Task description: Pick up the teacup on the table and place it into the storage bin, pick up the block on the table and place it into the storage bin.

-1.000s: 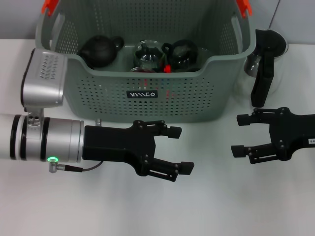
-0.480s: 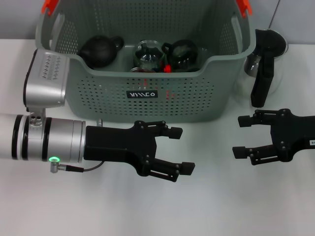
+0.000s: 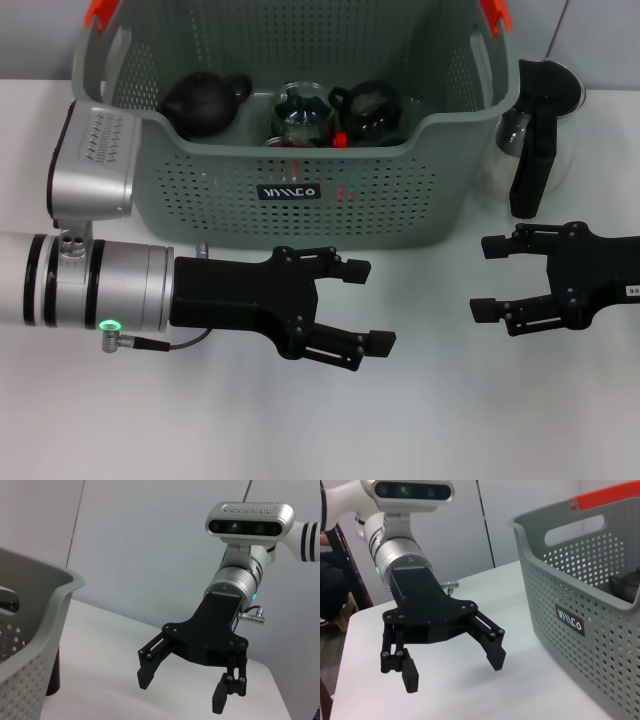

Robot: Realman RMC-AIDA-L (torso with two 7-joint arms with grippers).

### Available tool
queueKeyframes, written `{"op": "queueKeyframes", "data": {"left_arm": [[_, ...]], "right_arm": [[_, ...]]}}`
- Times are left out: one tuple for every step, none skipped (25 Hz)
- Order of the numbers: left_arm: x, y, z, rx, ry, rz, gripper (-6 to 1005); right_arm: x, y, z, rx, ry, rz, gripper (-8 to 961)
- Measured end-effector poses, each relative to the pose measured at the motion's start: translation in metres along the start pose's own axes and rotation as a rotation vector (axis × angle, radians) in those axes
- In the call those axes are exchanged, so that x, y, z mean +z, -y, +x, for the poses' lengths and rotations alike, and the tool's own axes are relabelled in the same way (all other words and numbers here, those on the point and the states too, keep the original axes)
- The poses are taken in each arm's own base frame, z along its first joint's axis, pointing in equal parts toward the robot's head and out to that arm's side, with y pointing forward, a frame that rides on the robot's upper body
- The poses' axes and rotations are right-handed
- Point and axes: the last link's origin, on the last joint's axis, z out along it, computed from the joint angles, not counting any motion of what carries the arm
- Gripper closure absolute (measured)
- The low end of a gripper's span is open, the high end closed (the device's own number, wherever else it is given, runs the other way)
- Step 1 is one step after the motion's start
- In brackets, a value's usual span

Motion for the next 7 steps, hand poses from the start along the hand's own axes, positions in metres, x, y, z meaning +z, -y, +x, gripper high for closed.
{"op": "queueKeyframes", "data": {"left_arm": [[0.0000, 0.0000, -0.0001, 0.000, 0.000, 0.000, 48], [0.0000, 0.0000, -0.0001, 0.000, 0.000, 0.000, 48], [0.0000, 0.0000, -0.0001, 0.000, 0.000, 0.000, 48], [-0.0002, 0.0000, -0.0001, -0.001, -0.001, 0.001, 48], [-0.0004, 0.0002, -0.0001, -0.002, -0.002, 0.002, 48], [-0.0005, 0.0003, 0.0001, -0.003, -0.003, 0.003, 48], [-0.0007, 0.0005, 0.0002, -0.005, -0.004, 0.004, 48]], "right_arm": [[0.0000, 0.0001, 0.0000, 0.000, 0.000, 0.001, 22], [0.0002, 0.0000, 0.0000, 0.000, 0.001, 0.000, 22], [0.0003, -0.0001, 0.0000, 0.000, 0.001, 0.000, 22], [0.0005, -0.0002, 0.0000, 0.000, 0.001, 0.000, 22], [0.0005, -0.0002, 0.0000, 0.000, 0.001, 0.000, 22], [0.0005, -0.0002, 0.0000, 0.000, 0.001, 0.000, 22], [0.0006, -0.0002, 0.0000, 0.000, 0.002, 0.000, 22]]}}
